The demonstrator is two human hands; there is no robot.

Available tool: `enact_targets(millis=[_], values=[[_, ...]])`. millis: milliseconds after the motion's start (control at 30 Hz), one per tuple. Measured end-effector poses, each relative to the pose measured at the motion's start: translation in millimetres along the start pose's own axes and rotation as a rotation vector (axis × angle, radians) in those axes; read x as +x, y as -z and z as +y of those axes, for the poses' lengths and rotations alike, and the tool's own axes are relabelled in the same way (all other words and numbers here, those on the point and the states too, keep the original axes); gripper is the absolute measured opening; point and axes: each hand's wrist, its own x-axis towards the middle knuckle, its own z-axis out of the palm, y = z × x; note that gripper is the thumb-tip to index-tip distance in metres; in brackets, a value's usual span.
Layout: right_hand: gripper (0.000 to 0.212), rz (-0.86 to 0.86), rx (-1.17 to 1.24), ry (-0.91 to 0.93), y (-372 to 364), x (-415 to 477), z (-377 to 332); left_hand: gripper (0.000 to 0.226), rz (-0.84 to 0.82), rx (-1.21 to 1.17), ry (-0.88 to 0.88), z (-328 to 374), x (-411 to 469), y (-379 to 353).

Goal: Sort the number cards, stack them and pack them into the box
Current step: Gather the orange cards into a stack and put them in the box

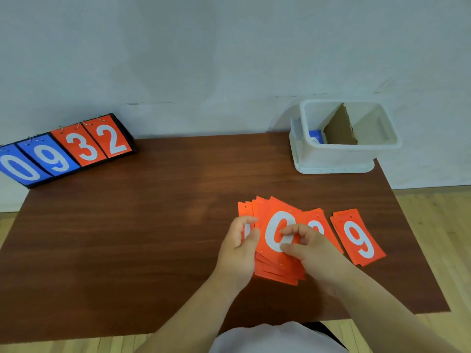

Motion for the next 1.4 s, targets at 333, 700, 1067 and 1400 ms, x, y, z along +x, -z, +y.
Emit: enact_targets(millis=[333, 700, 1067, 1400], values=[[0.032, 0.032, 0.112, -0.039, 36, -1, 27, 0.032, -0.308, 0.432, -0.116, 4, 8, -23], [0.030, 0.210, -0.204, 0.026, 168, 16, 47, 0.080, 0.112, 0.729, 0.244, -48, 45, -104], [0.027, 0.096, -0.247, 0.022, 237, 38, 66, 0.104, 0.309, 0.873, 0.526, -62, 54, -169], [0.026, -0.008, -0.223, -0.008, 248, 45, 80, 0.112, 0.361, 0.704, 0.324, -66, 34, -175]])
